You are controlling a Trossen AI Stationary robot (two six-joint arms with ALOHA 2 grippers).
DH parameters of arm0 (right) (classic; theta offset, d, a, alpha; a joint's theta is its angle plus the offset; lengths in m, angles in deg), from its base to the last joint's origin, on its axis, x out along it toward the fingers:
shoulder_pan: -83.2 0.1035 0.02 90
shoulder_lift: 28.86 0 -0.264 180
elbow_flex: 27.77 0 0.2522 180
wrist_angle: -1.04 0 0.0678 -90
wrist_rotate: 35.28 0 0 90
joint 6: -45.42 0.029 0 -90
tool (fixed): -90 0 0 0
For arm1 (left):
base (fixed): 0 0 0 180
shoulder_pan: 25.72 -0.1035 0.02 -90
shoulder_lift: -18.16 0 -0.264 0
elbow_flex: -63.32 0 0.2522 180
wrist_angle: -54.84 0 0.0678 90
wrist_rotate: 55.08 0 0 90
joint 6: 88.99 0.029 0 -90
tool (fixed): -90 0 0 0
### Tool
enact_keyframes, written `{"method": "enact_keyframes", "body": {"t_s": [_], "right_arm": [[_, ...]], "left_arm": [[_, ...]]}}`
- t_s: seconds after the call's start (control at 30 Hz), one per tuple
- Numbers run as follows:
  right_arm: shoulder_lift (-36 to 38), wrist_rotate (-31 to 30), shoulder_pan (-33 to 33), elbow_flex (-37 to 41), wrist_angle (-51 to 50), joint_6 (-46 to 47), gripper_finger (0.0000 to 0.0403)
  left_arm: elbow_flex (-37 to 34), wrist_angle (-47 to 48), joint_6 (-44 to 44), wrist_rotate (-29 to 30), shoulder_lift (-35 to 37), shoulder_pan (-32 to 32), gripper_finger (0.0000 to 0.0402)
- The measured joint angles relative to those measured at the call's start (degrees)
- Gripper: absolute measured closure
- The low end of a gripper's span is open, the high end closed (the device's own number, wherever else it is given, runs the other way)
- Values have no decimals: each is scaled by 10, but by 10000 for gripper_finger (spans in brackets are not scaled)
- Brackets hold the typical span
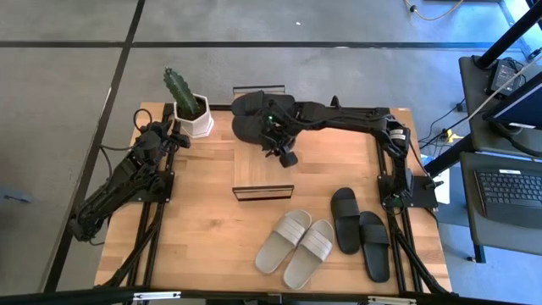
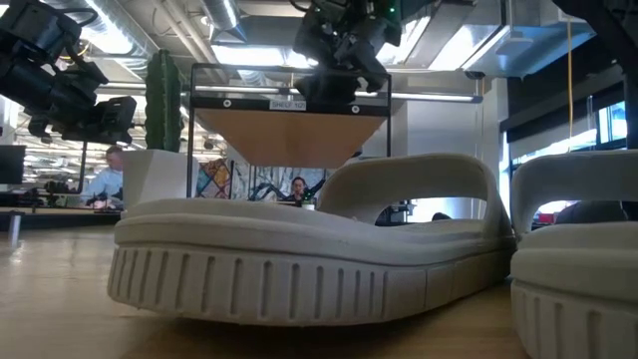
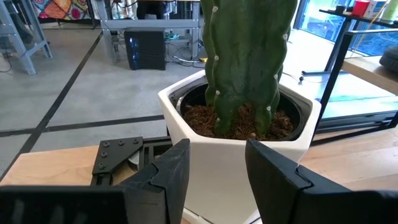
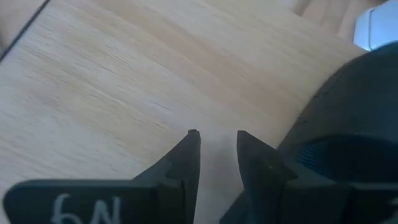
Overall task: Pick and place slides into the shelf
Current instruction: Put the top left black slide on the shelf
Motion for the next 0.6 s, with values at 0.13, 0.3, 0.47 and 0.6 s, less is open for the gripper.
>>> {"method": "enact_keyframes", "body": {"t_s": [0.13,0.3,0.47,0.6], "right_arm": [[0,-1,-6,0,0,0,296],[0,-1,-16,0,2,0,296],[0,-2,-24,0,5,0,296],[0,-2,-27,0,10,0,296]], "left_arm": [[0,0,0,0,0,0,254],[0,0,0,0,0,0,254],[0,0,0,0,0,0,254],[0,0,0,0,0,0,254]]}}
